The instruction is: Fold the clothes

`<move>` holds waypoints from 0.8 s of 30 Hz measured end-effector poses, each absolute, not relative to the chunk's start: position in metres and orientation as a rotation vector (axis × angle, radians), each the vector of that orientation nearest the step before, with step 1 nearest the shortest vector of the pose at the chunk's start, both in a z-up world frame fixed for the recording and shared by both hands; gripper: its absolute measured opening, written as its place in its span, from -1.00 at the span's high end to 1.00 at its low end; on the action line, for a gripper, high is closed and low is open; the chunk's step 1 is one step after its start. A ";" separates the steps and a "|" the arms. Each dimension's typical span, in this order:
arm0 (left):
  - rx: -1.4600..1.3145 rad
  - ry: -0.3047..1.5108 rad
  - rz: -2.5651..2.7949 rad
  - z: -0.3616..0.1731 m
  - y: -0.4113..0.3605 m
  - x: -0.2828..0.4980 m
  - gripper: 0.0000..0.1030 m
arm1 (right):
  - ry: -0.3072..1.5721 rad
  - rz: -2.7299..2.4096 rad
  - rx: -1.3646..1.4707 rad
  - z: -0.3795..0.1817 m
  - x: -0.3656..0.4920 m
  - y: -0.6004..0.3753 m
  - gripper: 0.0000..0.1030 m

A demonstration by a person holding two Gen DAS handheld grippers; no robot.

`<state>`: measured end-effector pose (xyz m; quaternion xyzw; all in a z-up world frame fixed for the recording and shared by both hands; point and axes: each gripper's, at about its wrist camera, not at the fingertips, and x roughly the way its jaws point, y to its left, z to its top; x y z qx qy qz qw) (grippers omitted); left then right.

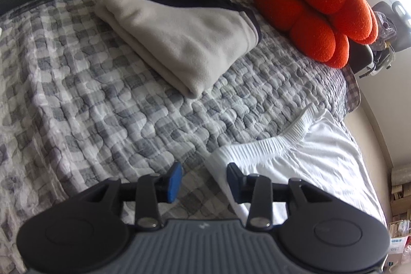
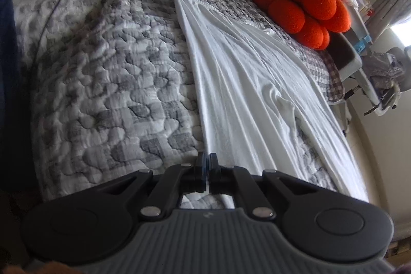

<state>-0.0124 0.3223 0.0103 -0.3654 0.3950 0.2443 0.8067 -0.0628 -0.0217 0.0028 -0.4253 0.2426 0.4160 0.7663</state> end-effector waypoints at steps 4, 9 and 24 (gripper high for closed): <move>-0.725 0.847 0.557 0.017 0.322 -0.013 -0.06 | 0.534 0.935 -0.910 0.007 -0.066 -0.023 0.95; -0.702 0.834 0.552 0.024 0.316 -0.014 -0.06 | 0.516 0.971 -0.814 0.026 -0.063 -0.029 0.92; -0.609 0.805 0.408 0.047 0.280 -0.008 -0.08 | 0.597 0.601 -0.404 0.045 0.036 -0.092 0.68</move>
